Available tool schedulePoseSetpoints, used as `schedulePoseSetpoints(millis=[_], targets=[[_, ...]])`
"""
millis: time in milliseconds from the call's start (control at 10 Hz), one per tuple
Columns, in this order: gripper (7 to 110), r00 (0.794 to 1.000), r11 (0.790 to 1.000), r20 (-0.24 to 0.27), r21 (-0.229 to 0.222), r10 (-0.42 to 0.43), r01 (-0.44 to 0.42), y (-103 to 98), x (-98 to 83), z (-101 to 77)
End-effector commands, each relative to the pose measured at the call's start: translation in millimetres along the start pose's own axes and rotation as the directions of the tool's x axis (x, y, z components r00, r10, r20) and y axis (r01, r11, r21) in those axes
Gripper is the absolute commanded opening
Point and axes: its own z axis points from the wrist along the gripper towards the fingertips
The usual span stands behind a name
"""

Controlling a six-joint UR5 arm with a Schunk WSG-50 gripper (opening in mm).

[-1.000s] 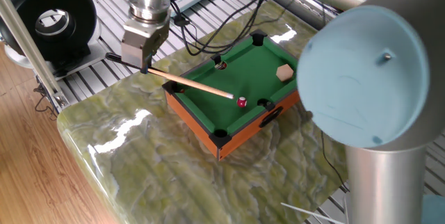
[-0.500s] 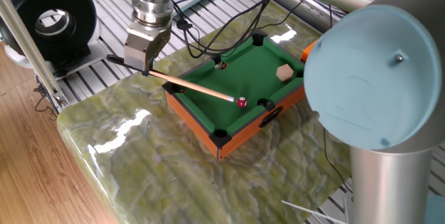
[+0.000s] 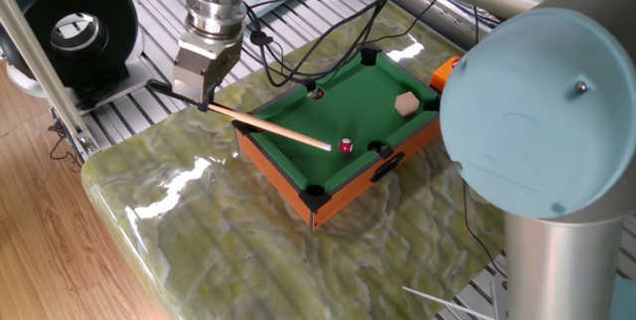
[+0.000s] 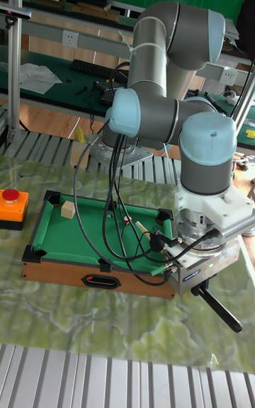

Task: Hit the pool ball

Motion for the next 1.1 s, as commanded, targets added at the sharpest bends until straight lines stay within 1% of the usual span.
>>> schedulePoseSetpoints(millis=[0,300,500,600,900,1000], targets=[[7,1.000,1.000,-0.003,0.006,-0.002,0.002,-4.3,4.4,-0.4],[7,1.000,1.000,0.012,-0.008,-0.003,0.003,0.5,-0.5,-1.7],[7,1.000,1.000,0.022,-0.004,-0.006,0.006,0.4,-3.6,-2.2],[7,0.999,1.000,0.037,-0.018,-0.013,0.014,4.4,-7.2,-2.8],[7,0.998,0.998,0.055,-0.048,-0.030,0.032,19.0,-12.4,-8.5],[7,0.998,0.998,0.048,-0.043,-0.047,0.049,21.3,-10.0,-7.6]])
